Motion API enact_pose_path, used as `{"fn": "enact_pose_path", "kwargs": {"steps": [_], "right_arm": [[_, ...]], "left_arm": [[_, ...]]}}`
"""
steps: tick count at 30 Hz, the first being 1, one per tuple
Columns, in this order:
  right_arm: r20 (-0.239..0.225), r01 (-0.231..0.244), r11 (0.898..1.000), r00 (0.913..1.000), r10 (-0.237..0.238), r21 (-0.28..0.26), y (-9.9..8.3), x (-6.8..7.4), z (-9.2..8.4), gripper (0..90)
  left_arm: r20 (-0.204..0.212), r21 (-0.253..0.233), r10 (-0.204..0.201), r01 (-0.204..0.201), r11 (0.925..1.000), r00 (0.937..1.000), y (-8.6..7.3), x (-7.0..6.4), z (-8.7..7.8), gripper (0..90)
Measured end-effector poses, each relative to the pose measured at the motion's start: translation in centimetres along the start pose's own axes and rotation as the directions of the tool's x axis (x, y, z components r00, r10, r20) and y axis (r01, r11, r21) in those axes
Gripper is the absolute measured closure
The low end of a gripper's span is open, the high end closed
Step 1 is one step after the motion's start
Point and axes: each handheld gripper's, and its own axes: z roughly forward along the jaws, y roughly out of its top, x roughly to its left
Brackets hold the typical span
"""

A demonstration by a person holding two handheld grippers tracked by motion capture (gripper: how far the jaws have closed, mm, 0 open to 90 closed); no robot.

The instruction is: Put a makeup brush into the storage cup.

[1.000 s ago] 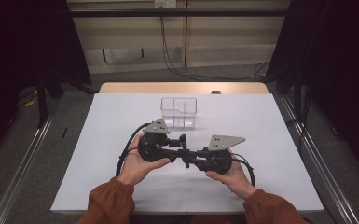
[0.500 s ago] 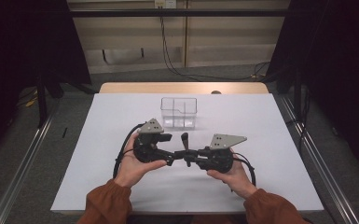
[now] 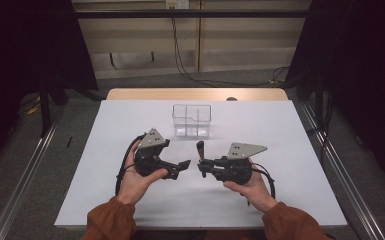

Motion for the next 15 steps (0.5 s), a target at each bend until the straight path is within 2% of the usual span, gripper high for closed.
{"fn": "enact_pose_path", "kwargs": {"steps": [4,7,10,12,15], "right_arm": [[0.005,-0.004,1.000,1.0000,0.004,0.002,-0.1,-0.1,-0.1,80.0],[0.006,-0.006,1.000,1.0000,0.006,0.001,-0.1,-0.1,-0.1,79.9],[0.009,-0.008,1.000,0.9999,0.008,-0.001,-0.1,-0.2,-0.2,79.9],[0.010,-0.009,1.000,0.9999,0.009,0.000,-0.1,-0.2,-0.2,80.0],[0.010,-0.010,1.000,0.9999,0.010,0.000,-0.1,-0.2,-0.2,80.0]], "left_arm": [[0.019,-0.025,0.017,-0.017,0.9996,0.9997,-0.5,0.2,-0.7,2.0],[-0.010,-0.034,0.013,-0.014,0.9993,0.9999,-1.0,0.4,-1.1,2.0],[-0.021,-0.037,0.008,-0.009,0.9993,0.9998,-1.5,0.6,-1.4,2.0],[-0.013,-0.046,-0.013,0.012,0.9989,0.9998,-1.8,1.0,-1.7,2.0],[-0.034,-0.057,-0.022,0.020,0.9982,0.9992,-2.2,1.5,-2.2,2.1]]}}
